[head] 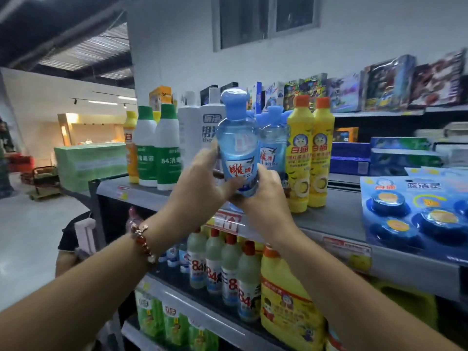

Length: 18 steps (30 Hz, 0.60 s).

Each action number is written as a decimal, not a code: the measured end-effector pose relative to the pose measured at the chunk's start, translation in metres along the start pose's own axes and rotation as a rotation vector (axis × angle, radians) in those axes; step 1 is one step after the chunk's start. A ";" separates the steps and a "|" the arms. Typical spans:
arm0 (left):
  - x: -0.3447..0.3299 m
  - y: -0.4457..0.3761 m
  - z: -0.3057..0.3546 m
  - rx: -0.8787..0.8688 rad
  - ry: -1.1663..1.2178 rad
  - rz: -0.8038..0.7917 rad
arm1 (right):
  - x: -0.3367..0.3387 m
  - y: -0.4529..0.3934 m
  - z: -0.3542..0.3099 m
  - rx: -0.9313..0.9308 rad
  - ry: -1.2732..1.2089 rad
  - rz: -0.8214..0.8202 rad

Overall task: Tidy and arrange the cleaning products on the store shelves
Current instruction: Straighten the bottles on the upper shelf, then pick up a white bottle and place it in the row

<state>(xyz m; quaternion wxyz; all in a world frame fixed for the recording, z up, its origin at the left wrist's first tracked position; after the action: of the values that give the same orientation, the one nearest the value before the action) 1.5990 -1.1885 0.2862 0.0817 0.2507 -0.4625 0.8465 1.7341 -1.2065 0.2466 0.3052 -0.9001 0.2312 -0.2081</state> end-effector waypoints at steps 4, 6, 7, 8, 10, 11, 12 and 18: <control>-0.020 -0.036 -0.038 -0.043 0.043 -0.054 | -0.009 -0.025 0.023 -0.094 0.174 0.114; -0.030 -0.053 -0.055 -0.044 0.020 -0.110 | -0.016 -0.032 0.034 -0.150 0.197 0.147; -0.033 -0.059 -0.062 -0.068 -0.041 -0.122 | -0.020 -0.033 0.040 -0.169 0.211 0.163; -0.035 -0.064 -0.066 -0.110 -0.124 -0.116 | -0.024 -0.033 0.044 -0.190 0.244 0.186; -0.034 -0.072 -0.071 -0.187 -0.256 -0.068 | -0.028 -0.034 0.047 -0.213 0.379 0.247; -0.035 -0.075 -0.073 -0.205 -0.279 -0.060 | -0.030 -0.034 0.045 -0.226 0.471 0.267; -0.036 -0.077 -0.074 -0.213 -0.296 -0.073 | -0.031 -0.034 0.043 -0.246 0.549 0.278; -0.056 -0.083 -0.087 -0.273 -0.422 -0.219 | -0.048 -0.033 0.037 -0.267 0.780 0.272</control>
<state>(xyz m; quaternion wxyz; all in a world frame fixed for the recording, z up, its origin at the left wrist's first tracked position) 1.6474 -1.0651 0.2813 0.1074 0.4568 -0.5494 0.6913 1.7239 -1.1404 0.2293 0.1008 -0.7471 0.4703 -0.4588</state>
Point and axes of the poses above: each hand's wrist, its own y-axis away from the middle knuckle, its own x-axis out of the back of the hand, z = x × y, the point moved 8 cm from there along -y, towards the middle knuckle, and after that the axes turned 2 degrees about -y, right-handed, at the moved point
